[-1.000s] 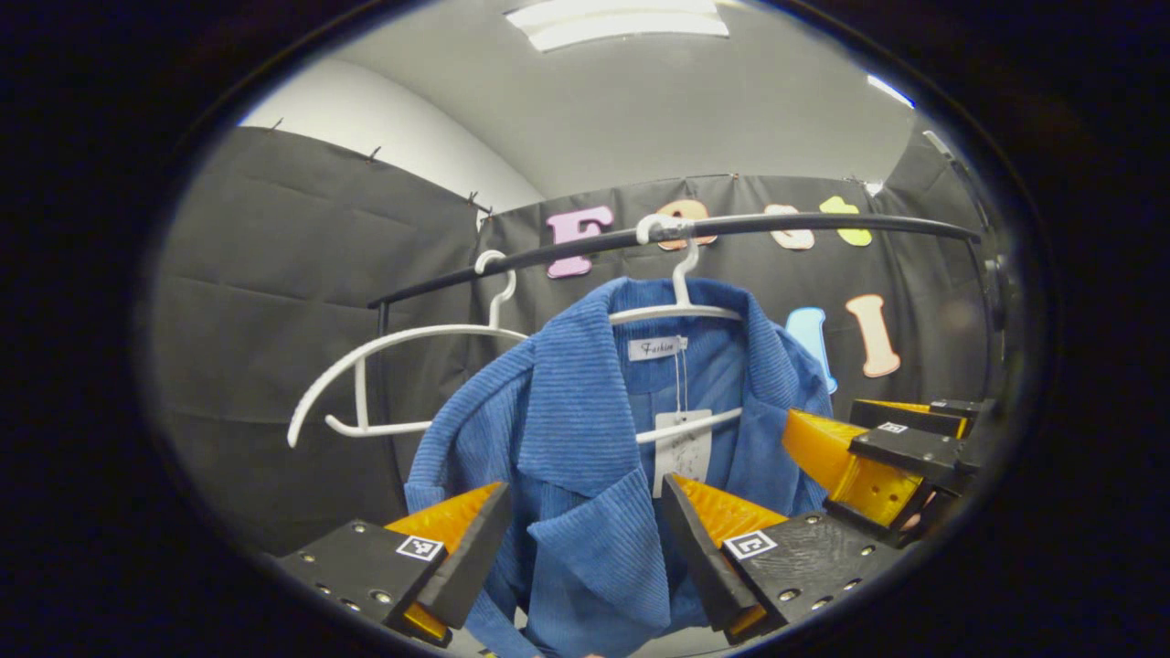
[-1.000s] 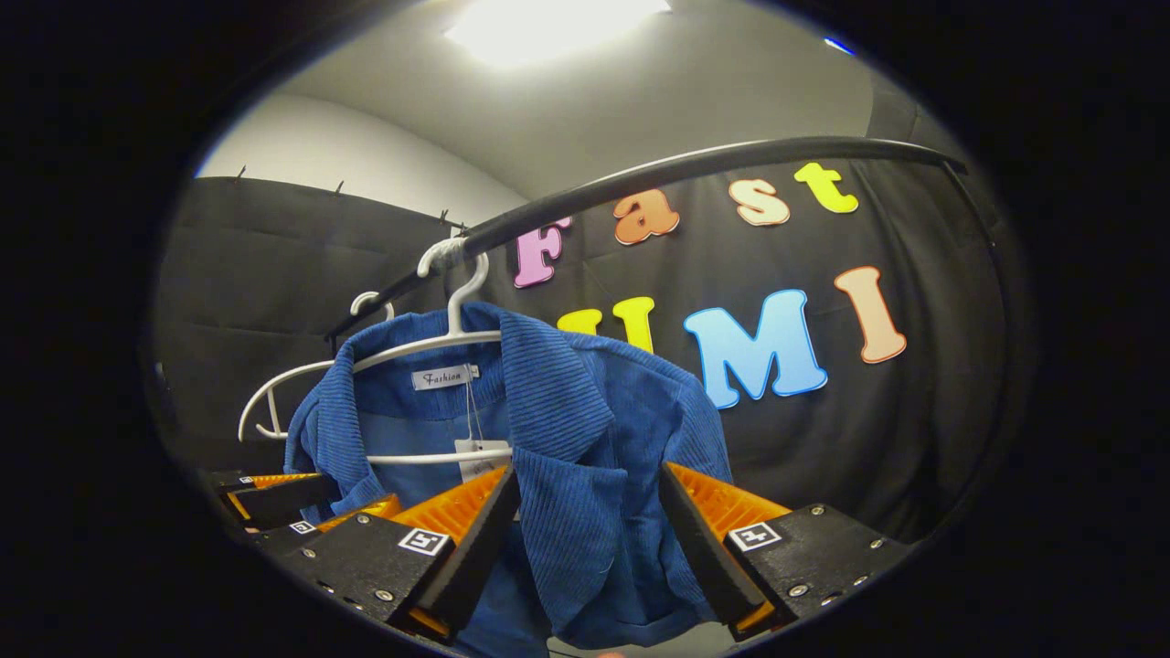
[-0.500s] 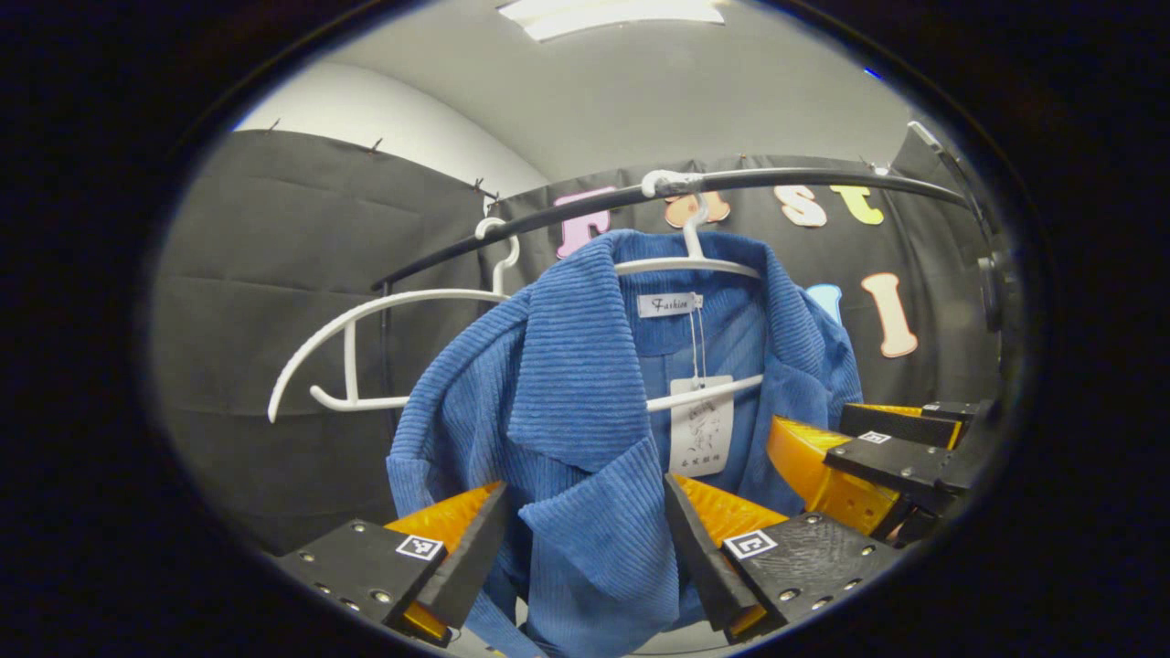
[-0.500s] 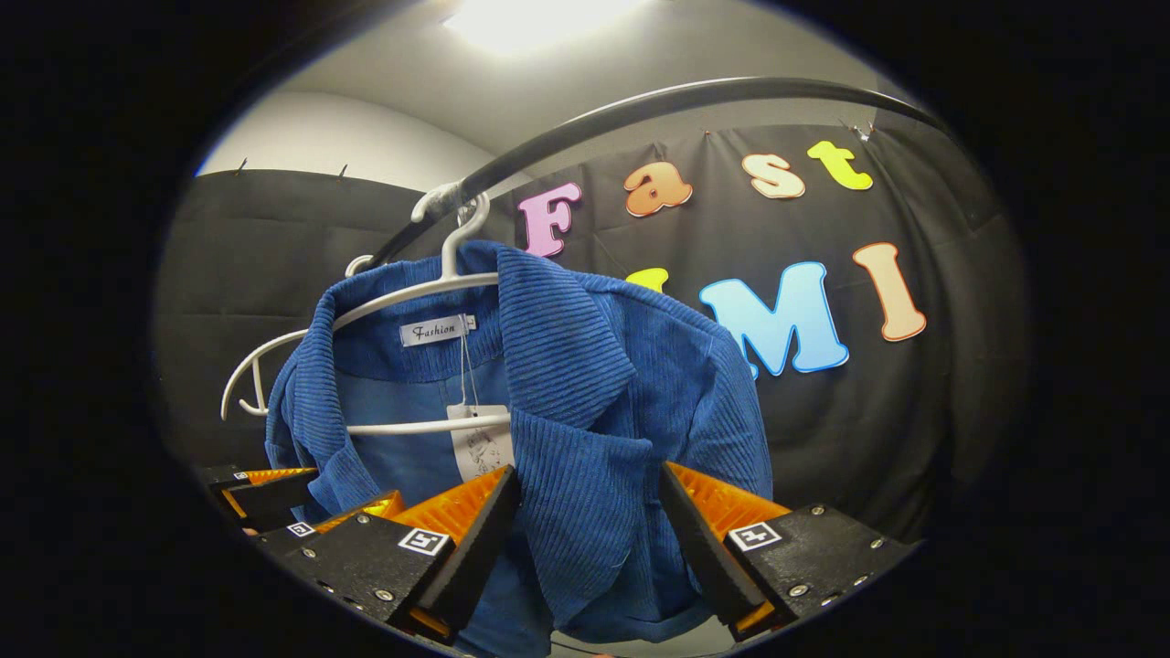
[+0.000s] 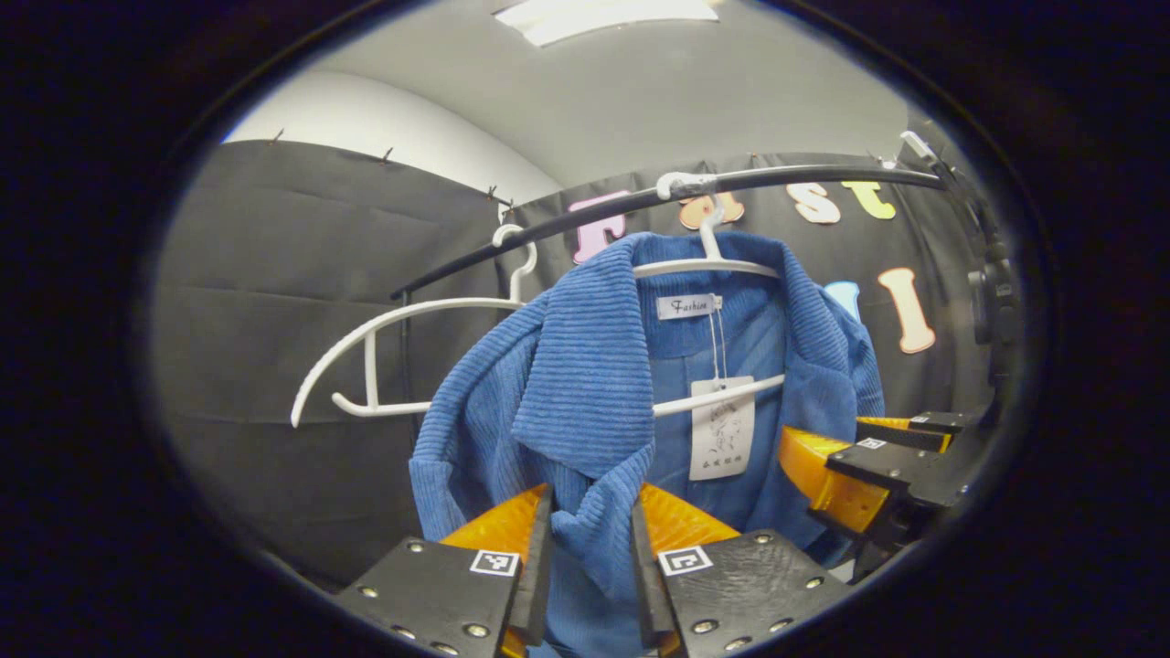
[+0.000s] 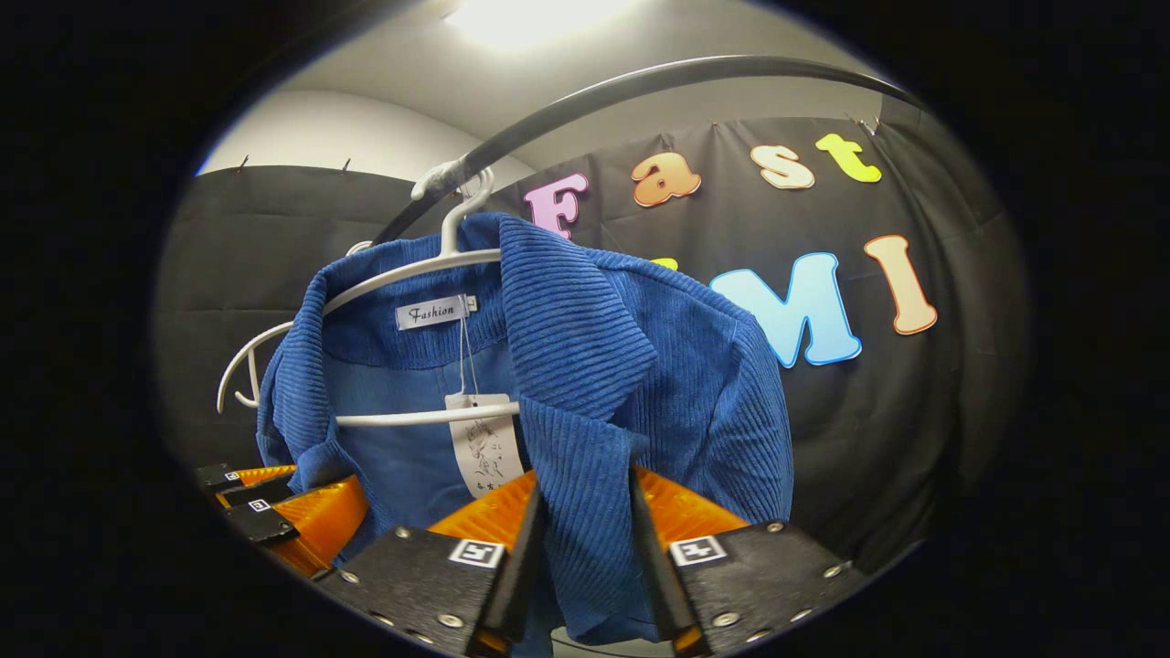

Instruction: Grasp the clothes on the hanger with both hands and then place them into the laundry hamper below.

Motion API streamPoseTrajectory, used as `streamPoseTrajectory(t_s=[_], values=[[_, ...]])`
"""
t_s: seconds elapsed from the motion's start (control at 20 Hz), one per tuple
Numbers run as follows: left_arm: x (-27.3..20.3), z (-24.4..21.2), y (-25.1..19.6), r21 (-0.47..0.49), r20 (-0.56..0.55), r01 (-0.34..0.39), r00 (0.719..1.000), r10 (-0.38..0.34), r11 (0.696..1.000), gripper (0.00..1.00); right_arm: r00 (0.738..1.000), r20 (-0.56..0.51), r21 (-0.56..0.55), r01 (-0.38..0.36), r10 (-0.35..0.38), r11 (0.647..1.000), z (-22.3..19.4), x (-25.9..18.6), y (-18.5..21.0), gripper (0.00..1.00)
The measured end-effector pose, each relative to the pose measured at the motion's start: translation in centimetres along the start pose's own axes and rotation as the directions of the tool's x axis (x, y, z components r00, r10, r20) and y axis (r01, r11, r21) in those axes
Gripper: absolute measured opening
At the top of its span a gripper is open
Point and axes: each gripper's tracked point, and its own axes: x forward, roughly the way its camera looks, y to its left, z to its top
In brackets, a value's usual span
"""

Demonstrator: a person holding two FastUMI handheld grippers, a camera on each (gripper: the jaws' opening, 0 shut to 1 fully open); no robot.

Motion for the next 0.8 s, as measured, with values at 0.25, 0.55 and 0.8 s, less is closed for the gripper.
streamPoseTrajectory(t_s=[0.25,0.55,0.8], values=[[-0.6,0.4,1.0,0.007,0.003,-0.009,1.0,0.009,1.0,0.14,0.998,0.06,-0.054,0.018,-0.014,0.998,1.4,-0.7,-0.1,0.05],[-1.7,2.0,1.3,0.013,0.033,0.028,0.999,-0.029,1.0,0.05,0.975,0.219,-0.135,0.057,-0.026,0.989,5.9,-2.9,-0.4,0.0],[-4.0,5.8,3.6,0.061,0.103,0.016,0.994,-0.022,0.998,0.02,0.954,0.296,-0.179,0.093,-0.037,0.979,9.3,-4.3,-1.0,0.0]])
